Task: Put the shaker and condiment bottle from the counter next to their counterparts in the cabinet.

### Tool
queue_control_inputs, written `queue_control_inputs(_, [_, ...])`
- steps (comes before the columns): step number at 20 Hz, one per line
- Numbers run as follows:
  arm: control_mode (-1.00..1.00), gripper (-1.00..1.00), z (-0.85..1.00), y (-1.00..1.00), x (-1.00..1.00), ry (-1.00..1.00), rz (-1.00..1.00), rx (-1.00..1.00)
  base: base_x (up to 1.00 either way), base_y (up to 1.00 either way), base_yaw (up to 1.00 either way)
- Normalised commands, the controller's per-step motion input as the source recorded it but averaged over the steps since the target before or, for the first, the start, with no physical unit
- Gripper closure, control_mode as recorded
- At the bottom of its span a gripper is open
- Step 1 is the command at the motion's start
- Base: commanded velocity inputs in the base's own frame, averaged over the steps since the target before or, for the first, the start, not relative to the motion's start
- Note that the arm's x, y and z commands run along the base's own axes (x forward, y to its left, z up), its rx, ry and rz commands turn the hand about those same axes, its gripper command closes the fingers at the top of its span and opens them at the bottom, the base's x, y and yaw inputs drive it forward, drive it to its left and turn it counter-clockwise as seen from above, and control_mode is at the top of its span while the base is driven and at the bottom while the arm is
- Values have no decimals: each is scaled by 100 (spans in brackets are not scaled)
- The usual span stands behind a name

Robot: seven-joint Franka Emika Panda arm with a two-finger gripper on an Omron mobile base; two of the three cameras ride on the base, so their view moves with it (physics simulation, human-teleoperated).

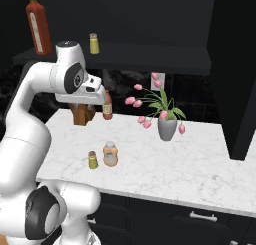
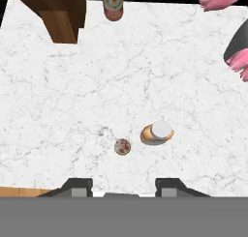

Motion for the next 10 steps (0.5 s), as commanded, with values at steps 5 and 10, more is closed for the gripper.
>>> queue_control_inputs(5, [-100, -100, -13, 0, -2, 3, 0, 0, 0, 0, 0])
queue_control_inputs(10, [-100, -100, -19, 0, -20, -1, 1, 0, 0, 0, 0])
